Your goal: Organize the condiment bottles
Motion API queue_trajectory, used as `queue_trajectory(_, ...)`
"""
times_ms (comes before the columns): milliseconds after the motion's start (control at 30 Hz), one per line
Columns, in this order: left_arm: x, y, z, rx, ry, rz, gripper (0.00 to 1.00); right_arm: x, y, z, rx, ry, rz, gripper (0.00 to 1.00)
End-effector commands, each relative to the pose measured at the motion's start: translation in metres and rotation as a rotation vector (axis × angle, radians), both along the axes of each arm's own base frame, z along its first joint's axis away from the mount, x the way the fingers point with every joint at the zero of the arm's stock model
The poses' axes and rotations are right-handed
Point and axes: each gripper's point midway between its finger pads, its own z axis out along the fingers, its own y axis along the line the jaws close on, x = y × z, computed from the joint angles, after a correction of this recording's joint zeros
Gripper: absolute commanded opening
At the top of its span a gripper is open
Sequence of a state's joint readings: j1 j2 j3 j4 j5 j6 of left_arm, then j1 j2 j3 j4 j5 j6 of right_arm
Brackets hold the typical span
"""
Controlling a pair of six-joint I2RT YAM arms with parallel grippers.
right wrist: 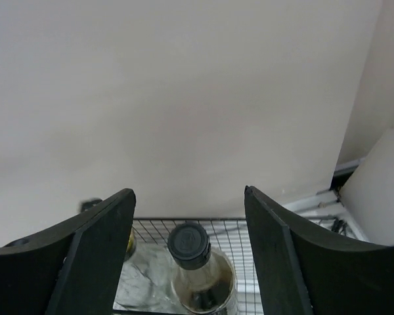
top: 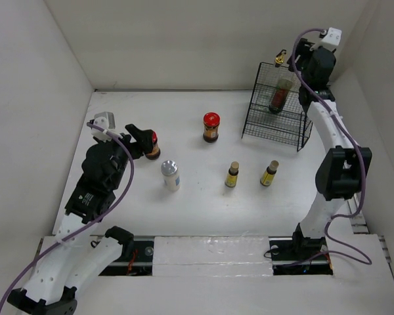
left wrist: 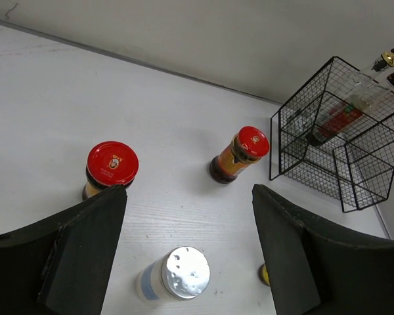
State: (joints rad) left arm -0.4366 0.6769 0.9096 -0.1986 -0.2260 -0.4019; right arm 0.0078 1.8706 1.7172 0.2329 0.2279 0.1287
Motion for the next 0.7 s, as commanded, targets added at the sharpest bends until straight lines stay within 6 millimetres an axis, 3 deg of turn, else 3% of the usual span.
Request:
queue_trajectory(0,-0.002,0.001,0.022,-0.022,-0.068,-0.003,0.73,-0.034,-0.001,0.074,0.030,-0.148,0.036,0.73)
queue_trajectory(67,-0.004,0.002,0.024,-0.026,-0.076,-0.003,0.73,-0.051,0.010,0.085,0.036,-0.154,0.093,0.71)
queue_trajectory(100,-0.004,0.002,0.024,-0.026,-0.076,-0.003,0.73,-0.056,0.018,0.083,0.042,-0.136,0.138,0.63)
queue_trajectory(133,-0.003,0.006,0.024,-0.035,-0.075,0.020,0.73,-0.063,0.044,0.082,0.041,-0.117,0.264,0.50)
queue_trajectory(167,-0.002,0.007,0.024,-0.035,-0.075,0.030,0.73,-0.069,0.065,0.070,0.040,-0.080,0.341,0.16)
queue_trajectory(200,-0.002,0.010,0.022,-0.029,-0.066,0.043,0.73,-0.083,0.084,0.074,0.034,-0.078,0.416,0.06)
queue_trajectory(233,-0.002,0.012,0.022,-0.041,-0.065,0.056,0.73,-0.102,0.126,0.063,0.011,-0.050,0.555,0.01)
queue_trajectory(267,-0.001,0.013,0.022,-0.040,-0.065,0.067,0.73,-0.108,0.147,0.060,-0.007,-0.040,0.614,0.01)
queue_trajectory(367,-0.001,0.017,0.020,-0.043,-0.055,0.088,0.71,-0.142,0.211,0.022,-0.063,0.043,0.826,0.01)
queue_trajectory(400,0.001,0.015,0.017,-0.051,-0.045,0.089,0.71,-0.164,0.247,0.016,-0.075,0.050,0.936,0.05)
queue_trajectory(433,0.003,0.016,0.012,-0.040,-0.027,0.098,0.71,-0.176,0.267,-0.003,-0.098,0.081,1.010,0.10)
queue_trajectory(467,0.002,0.016,0.017,-0.054,-0.035,0.099,0.71,-0.190,0.285,-0.015,-0.109,0.108,1.077,0.16)
queue_trajectory(500,0.002,0.019,0.015,-0.049,-0.028,0.113,0.73,-0.215,0.318,-0.029,-0.125,0.138,1.190,0.32)
queue_trajectory(600,0.003,0.023,0.015,-0.047,-0.029,0.137,0.76,-0.253,0.350,-0.081,-0.222,0.263,1.285,0.53)
queue_trajectory(633,0.003,0.023,0.015,-0.056,-0.028,0.138,0.78,-0.279,0.371,-0.106,-0.252,0.307,1.346,0.62)
queue_trajectory(667,0.001,0.024,0.018,-0.061,-0.036,0.138,0.79,-0.292,0.375,-0.116,-0.291,0.317,1.370,0.66)
